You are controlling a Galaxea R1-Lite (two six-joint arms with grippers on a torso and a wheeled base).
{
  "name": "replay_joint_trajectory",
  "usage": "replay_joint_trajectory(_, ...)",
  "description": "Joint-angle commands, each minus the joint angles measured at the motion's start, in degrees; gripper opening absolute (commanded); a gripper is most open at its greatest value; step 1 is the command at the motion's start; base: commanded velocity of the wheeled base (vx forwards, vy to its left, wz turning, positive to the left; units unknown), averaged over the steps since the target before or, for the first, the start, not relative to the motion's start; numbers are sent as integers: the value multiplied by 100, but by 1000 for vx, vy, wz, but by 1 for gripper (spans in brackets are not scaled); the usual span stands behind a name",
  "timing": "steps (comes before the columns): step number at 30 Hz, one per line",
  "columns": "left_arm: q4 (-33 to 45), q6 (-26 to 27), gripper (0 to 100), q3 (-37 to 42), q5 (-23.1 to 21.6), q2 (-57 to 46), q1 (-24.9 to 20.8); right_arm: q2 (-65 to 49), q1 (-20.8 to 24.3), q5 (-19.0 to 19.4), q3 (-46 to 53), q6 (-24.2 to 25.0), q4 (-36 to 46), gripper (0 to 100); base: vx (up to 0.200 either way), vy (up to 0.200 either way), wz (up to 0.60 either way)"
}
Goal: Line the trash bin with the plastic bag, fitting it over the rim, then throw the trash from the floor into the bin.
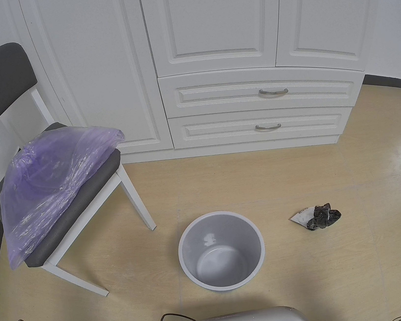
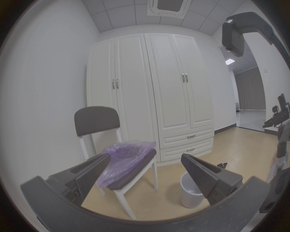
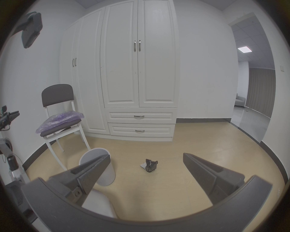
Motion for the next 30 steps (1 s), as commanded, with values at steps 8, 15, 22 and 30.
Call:
replay_joint_trajectory(8,288,-210,100,-83,191,-93,-1,-93,4,227,101,-369,-63,100,0,0,0)
replay_joint_trajectory(15,693,-342,100,-417,323,-93,-1,-93,4,306,-488,633,-986,100,0,0,0)
replay_joint_trajectory(22,1141,-280,100,-1454,429,1322,8,1147,22,745,-1393,-387,-204,100,0,0,0)
replay_joint_trajectory(30,1150,862,100,-2228,1184,2931,52,3036,-286,763,-2377,-1186,-345,100,0,0,0)
